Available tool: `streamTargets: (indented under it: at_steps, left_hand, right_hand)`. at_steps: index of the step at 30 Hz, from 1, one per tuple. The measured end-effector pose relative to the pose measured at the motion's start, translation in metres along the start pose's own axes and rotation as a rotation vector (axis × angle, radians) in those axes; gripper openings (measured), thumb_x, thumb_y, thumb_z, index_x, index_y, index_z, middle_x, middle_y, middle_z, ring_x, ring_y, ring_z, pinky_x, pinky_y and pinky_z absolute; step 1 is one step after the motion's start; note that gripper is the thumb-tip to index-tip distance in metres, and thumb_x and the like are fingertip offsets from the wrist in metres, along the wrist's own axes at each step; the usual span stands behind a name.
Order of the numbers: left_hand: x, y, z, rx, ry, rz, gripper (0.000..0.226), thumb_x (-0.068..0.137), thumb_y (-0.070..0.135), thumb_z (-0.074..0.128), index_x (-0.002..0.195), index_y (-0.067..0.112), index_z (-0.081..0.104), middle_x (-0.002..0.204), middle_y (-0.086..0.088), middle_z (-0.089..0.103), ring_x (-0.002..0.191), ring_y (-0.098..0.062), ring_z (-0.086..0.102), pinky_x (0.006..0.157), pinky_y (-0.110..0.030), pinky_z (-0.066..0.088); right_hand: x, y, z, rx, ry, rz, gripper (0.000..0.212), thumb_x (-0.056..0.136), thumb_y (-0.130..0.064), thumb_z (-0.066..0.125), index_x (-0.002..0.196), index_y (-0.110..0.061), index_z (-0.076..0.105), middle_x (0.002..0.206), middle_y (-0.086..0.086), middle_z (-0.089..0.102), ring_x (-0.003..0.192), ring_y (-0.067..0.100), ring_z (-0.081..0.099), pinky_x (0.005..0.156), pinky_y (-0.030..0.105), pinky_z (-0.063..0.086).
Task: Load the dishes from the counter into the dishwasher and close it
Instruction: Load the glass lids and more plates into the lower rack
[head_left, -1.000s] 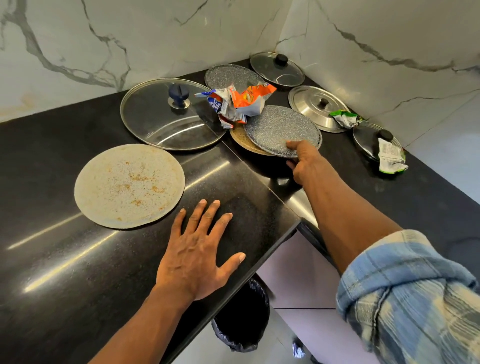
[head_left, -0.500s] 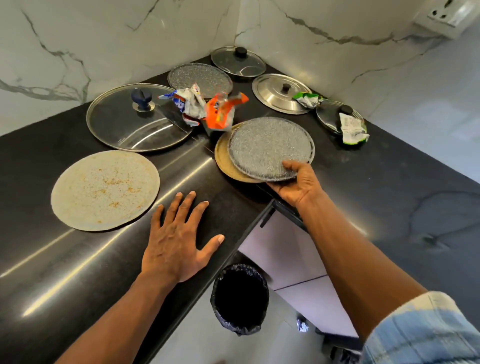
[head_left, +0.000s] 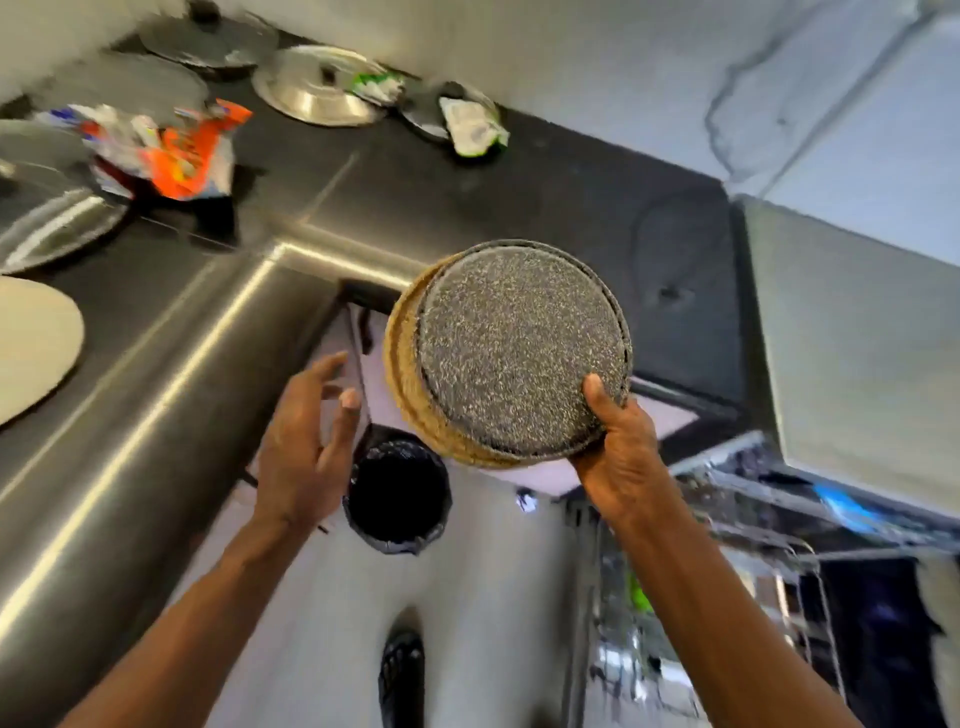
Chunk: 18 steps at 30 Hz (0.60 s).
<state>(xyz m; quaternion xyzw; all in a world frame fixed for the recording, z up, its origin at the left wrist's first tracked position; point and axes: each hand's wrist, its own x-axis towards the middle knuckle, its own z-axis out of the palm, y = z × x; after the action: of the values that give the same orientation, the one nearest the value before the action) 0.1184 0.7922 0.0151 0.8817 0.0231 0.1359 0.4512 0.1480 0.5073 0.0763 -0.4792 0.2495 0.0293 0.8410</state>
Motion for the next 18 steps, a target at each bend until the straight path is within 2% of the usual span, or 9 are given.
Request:
streamTargets:
  at_steps: [3, 4, 5, 7, 9, 11, 13, 16, 18]
  left_hand:
    - [-0.039, 0.059, 0.064, -0.39, -0.234, -0.19, 0.049, 0.104, 0.052, 0.04, 0.124, 0.014, 0.064, 0.114, -0.003, 0.072, 0.102, -0.02, 0.066, 0.092, -0.033, 0.053]
    - [-0.055, 0.075, 0.087, -0.444, -0.301, -0.233, 0.047, 0.104, 0.049, 0.043, 0.113, 0.008, 0.065, 0.102, -0.003, 0.069, 0.091, -0.019, 0.061, 0.085, -0.03, 0.051]
    - [-0.072, 0.09, 0.108, -0.476, -0.361, -0.268, 0.047, 0.102, 0.047, 0.047, 0.104, 0.003, 0.063, 0.091, -0.006, 0.063, 0.083, -0.019, 0.054, 0.077, -0.033, 0.048]
    - [-0.113, 0.113, 0.148, -0.443, -0.438, -0.309, 0.051, 0.102, 0.046, 0.053, 0.098, -0.004, 0.06, 0.082, -0.011, 0.053, 0.077, -0.02, 0.044, 0.068, -0.043, 0.044]
    - [-0.157, 0.129, 0.183, -0.363, -0.476, -0.318, 0.046, 0.105, 0.038, 0.057, 0.092, -0.006, 0.058, 0.078, -0.012, 0.05, 0.074, -0.02, 0.042, 0.067, -0.053, 0.043]
    - [-0.203, 0.149, 0.216, -0.331, -0.524, -0.353, 0.035, 0.105, 0.028, 0.059, 0.083, 0.001, 0.056, 0.072, -0.004, 0.048, 0.07, -0.016, 0.04, 0.065, -0.048, 0.039]
    - [-0.242, 0.165, 0.243, -0.305, -0.555, -0.378, 0.031, 0.1, 0.031, 0.062, 0.079, 0.009, 0.055, 0.069, 0.0, 0.05, 0.068, -0.017, 0.041, 0.066, -0.043, 0.04]
    - [-0.292, 0.193, 0.285, -0.24, -0.613, -0.402, 0.035, 0.092, 0.036, 0.053, 0.089, 0.001, 0.059, 0.08, -0.022, 0.061, 0.074, -0.02, 0.049, 0.075, -0.055, 0.048]
    - [-0.314, 0.206, 0.306, -0.192, -0.626, -0.417, 0.036, 0.092, 0.038, 0.052, 0.092, 0.003, 0.059, 0.081, -0.022, 0.062, 0.072, -0.028, 0.052, 0.075, -0.057, 0.049]
  right_hand:
    - [-0.038, 0.0, -0.093, -0.022, 0.13, -0.042, 0.039, 0.102, -0.008, 0.051, 0.14, -0.005, 0.052, 0.131, 0.011, 0.068, 0.122, 0.03, 0.062, 0.104, 0.051, 0.051]
    - [-0.053, 0.0, -0.127, -0.029, 0.172, -0.036, 0.04, 0.102, -0.008, 0.05, 0.142, -0.004, 0.051, 0.131, 0.011, 0.068, 0.125, 0.031, 0.061, 0.106, 0.052, 0.048]
    - [-0.067, 0.002, -0.159, -0.032, 0.204, -0.027, 0.041, 0.103, -0.008, 0.049, 0.144, -0.004, 0.049, 0.134, 0.012, 0.066, 0.127, 0.031, 0.06, 0.108, 0.052, 0.046]
    - [-0.096, 0.009, -0.226, -0.005, 0.281, 0.002, 0.042, 0.104, -0.009, 0.047, 0.145, -0.004, 0.048, 0.139, 0.015, 0.063, 0.13, 0.033, 0.058, 0.11, 0.052, 0.045]
    - [-0.126, 0.02, -0.287, 0.037, 0.349, 0.04, 0.041, 0.103, -0.01, 0.048, 0.144, -0.006, 0.049, 0.139, 0.015, 0.063, 0.129, 0.033, 0.059, 0.108, 0.051, 0.047]
    - [-0.156, 0.031, -0.346, 0.06, 0.419, 0.06, 0.039, 0.101, -0.012, 0.051, 0.14, -0.01, 0.053, 0.136, 0.011, 0.065, 0.125, 0.029, 0.062, 0.101, 0.047, 0.054]
    - [-0.18, 0.042, -0.396, 0.091, 0.483, 0.078, 0.039, 0.1, -0.014, 0.054, 0.139, -0.013, 0.055, 0.134, 0.009, 0.067, 0.123, 0.027, 0.064, 0.093, 0.041, 0.059]
    - [-0.212, 0.049, -0.465, 0.158, 0.585, 0.121, 0.04, 0.096, -0.018, 0.059, 0.136, -0.016, 0.058, 0.132, 0.007, 0.068, 0.121, 0.027, 0.066, 0.086, 0.038, 0.061]
    - [-0.224, 0.05, -0.499, 0.165, 0.634, 0.163, 0.041, 0.092, -0.023, 0.063, 0.133, -0.021, 0.061, 0.131, 0.005, 0.07, 0.12, 0.027, 0.066, 0.085, 0.042, 0.061]
